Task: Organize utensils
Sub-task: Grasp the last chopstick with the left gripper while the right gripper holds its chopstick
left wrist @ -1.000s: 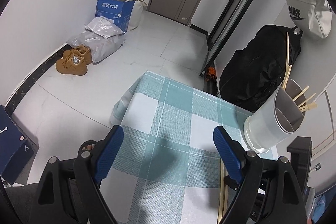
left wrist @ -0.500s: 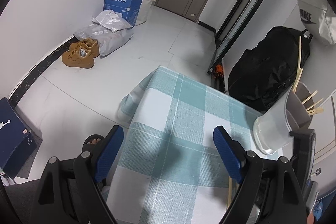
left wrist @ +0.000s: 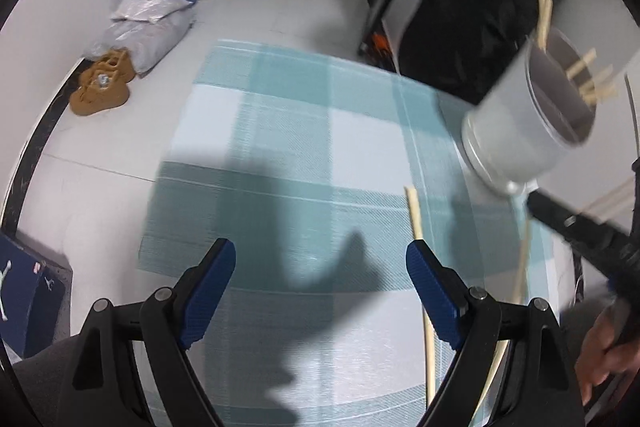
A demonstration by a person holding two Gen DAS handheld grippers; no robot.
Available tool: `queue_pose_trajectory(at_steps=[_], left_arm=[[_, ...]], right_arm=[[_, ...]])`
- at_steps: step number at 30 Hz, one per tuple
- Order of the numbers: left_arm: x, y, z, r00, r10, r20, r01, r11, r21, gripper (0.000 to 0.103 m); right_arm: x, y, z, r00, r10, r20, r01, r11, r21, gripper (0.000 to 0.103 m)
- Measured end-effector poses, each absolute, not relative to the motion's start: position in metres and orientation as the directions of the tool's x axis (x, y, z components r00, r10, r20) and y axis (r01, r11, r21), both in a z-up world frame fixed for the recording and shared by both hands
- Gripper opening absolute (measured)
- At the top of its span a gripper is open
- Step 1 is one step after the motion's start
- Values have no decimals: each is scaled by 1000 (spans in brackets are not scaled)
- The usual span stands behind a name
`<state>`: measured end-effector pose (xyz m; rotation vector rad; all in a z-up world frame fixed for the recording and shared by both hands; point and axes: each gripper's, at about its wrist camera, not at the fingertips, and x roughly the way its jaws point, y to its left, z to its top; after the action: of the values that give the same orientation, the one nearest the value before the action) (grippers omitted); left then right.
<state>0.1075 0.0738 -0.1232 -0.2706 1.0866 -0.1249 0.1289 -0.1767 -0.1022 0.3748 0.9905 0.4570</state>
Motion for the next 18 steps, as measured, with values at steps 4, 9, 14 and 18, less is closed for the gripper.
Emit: queue_pose_trajectory(at_steps=[4,9,14,18], left_arm=[[116,48,-121,444,-185,-877,29,981,-192,84],[130,27,-119,396,-202,-895,78,979,-187,84],[145,13,-127,329,-156,-931,86,987,-135,81],[147,11,-133,287,-129,-949,78,991,-112,60]], right_arm=[[128,-207,-102,510,583,-633,-138,781,609,3],[118,-255,-111,568,599,-565,-57,713,699,3],[116,-281,-121,604,601,-523,-4,659,752,3],[113,-296,-119,632,601,-489,7,626,780,3]])
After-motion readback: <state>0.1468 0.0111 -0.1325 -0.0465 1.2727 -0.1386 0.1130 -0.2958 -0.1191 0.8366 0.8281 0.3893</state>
